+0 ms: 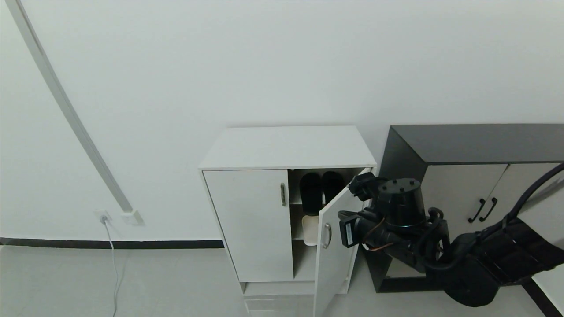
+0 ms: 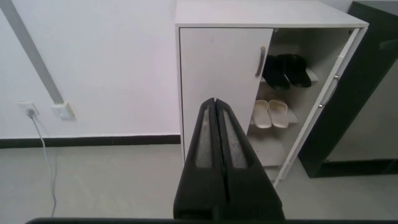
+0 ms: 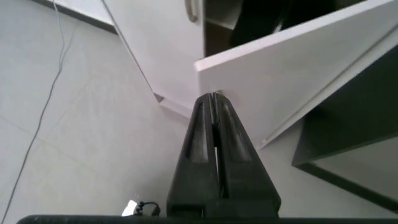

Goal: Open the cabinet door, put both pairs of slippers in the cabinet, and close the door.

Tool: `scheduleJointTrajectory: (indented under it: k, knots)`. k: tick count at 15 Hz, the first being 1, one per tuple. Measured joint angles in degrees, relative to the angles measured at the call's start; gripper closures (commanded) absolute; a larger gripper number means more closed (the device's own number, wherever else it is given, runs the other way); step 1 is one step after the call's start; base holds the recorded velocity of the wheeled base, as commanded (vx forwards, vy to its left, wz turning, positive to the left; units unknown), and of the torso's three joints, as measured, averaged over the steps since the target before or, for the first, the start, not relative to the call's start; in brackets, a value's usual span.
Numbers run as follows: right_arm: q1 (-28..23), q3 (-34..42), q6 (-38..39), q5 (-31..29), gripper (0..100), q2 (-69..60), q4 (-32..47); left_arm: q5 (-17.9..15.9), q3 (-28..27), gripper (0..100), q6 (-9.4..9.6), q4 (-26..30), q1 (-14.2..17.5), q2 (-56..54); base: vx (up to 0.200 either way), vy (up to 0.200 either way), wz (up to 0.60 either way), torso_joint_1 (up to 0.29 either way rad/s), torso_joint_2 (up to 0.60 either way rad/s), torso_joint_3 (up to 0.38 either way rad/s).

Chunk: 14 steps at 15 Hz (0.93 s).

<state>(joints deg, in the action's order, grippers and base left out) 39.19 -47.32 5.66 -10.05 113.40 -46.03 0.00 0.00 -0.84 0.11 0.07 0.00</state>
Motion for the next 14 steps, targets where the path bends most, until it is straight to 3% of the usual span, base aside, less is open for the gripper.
scheduleJointTrajectory:
  k: [4, 9, 14]
  knots:
    - [0.09, 7.22, 0.02, 0.57, 100, -1.13, -2.90, 0.00, 0.00, 100, 0.00, 0.02, 0.00, 0.00, 0.000, 0.000, 0.00, 0.000, 0.00, 0.000]
    - [0.16, 16.48, -0.02, 0.88, 100, -2.26, -11.41, 0.00, 0.00, 100, 0.06, 0.05, 0.00, 0.00, 0.200, 0.000, 0.00, -0.005, 0.00, 0.006]
    - [0.11, 18.09, -0.02, 3.40, 100, -1.51, -11.64, 0.07, 0.00, 100, 0.00, 0.00, 0.00, 0.00, 0.040, 0.000, 0.00, 0.002, 0.00, 0.000]
